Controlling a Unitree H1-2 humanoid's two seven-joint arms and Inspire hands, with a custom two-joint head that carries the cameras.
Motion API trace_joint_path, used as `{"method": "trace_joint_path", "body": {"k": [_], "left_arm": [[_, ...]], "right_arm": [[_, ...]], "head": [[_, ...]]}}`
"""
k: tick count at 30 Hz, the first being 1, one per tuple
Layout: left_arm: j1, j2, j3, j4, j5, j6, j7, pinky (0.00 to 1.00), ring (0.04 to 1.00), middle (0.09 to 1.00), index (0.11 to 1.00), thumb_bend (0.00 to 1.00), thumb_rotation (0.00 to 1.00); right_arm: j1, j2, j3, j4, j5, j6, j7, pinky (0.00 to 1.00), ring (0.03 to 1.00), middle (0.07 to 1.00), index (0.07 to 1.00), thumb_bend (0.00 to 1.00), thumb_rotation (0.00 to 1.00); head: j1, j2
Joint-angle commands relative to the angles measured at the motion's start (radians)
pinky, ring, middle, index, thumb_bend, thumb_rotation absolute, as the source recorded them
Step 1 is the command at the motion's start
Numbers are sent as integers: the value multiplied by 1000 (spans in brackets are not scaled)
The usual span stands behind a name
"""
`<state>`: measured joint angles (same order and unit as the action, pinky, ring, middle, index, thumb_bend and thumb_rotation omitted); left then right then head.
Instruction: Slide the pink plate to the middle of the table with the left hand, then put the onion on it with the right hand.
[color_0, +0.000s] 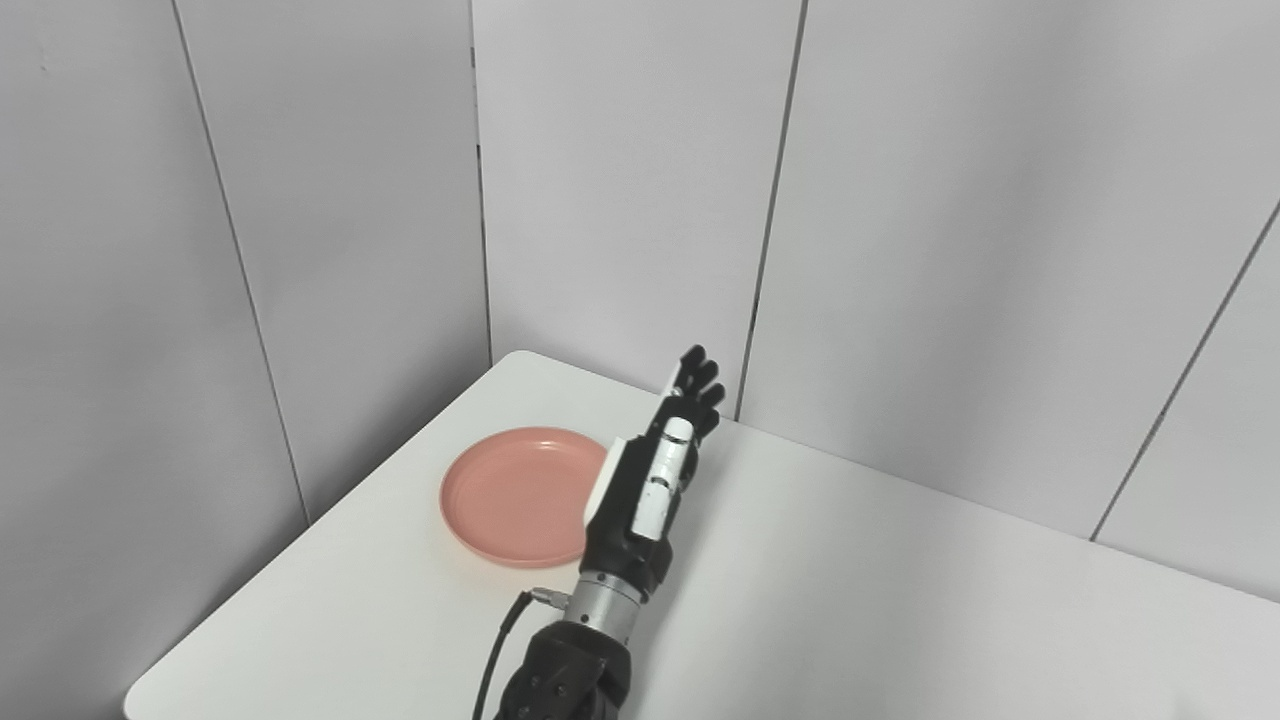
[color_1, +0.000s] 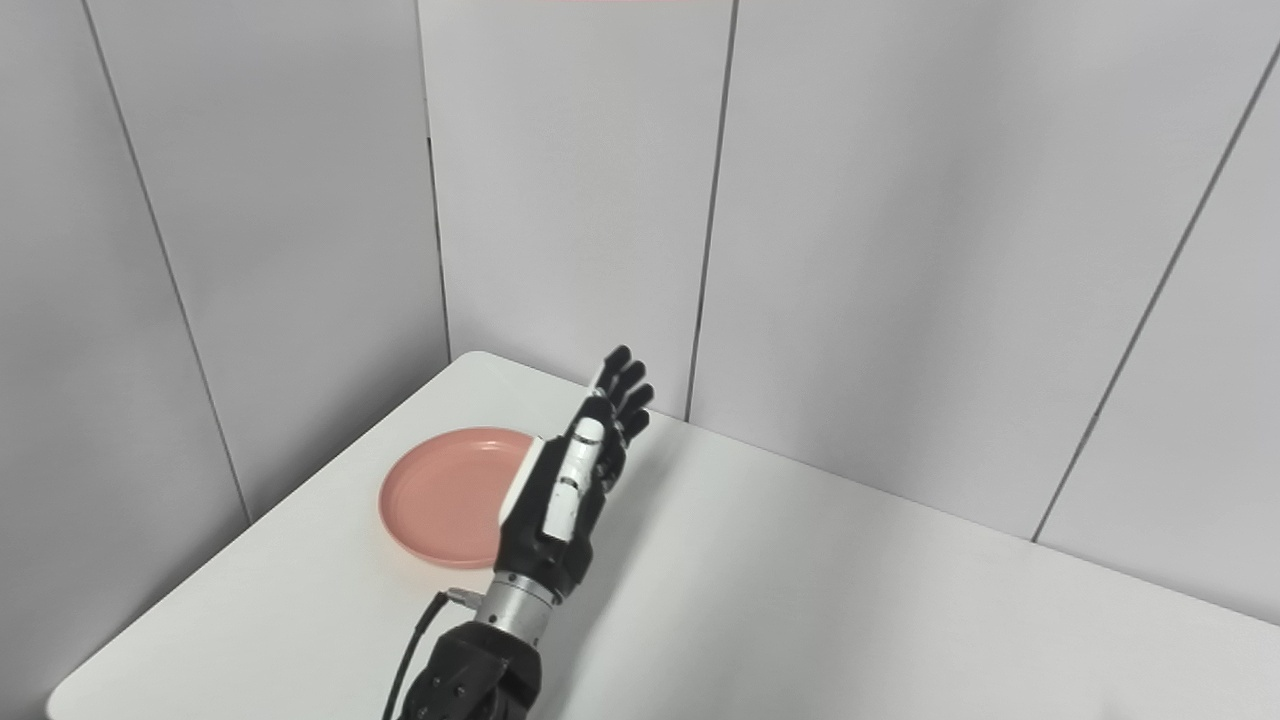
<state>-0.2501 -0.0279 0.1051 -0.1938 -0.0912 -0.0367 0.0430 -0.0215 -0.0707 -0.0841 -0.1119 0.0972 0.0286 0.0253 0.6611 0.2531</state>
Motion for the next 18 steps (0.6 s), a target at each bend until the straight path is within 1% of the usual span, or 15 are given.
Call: {"method": "trace_joint_path", "body": {"k": [1, 6, 10, 12, 14, 18], "left_arm": [[-45, 11, 14, -41, 7, -15, 19, 980, 975, 992, 981, 478, 1000], [-48, 29, 51, -69, 7, -11, 41, 972, 988, 1000, 991, 452, 1000], [-54, 41, 79, -87, 10, -18, 62, 975, 965, 977, 974, 436, 1000], [-59, 51, 93, -106, 20, -7, 74, 975, 968, 977, 974, 447, 1000], [-64, 64, 109, -136, 21, 16, 85, 988, 985, 988, 982, 454, 1000], [-73, 80, 139, -179, 6, 59, 101, 1000, 1000, 999, 992, 446, 1000]], "right_arm": [[2, 11, 3, 20, 1, -22, -2, 896, 789, 836, 843, 357, 865], [-2, 8, 4, 33, 0, -34, 1, 907, 791, 842, 843, 350, 873], [-3, 10, 4, 27, 0, -28, 0, 899, 780, 828, 834, 350, 865], [-5, 9, 2, 36, 2, -35, 1, 908, 784, 831, 836, 351, 862], [-5, 8, 0, 38, 2, -32, -1, 921, 789, 835, 838, 338, 869], [-6, 9, -2, 44, 3, -37, -2, 901, 775, 821, 824, 349, 867]], "head": [[1, -1], [3, -4], [4, -4], [7, -5], [8, -5], [13, -6]]}}
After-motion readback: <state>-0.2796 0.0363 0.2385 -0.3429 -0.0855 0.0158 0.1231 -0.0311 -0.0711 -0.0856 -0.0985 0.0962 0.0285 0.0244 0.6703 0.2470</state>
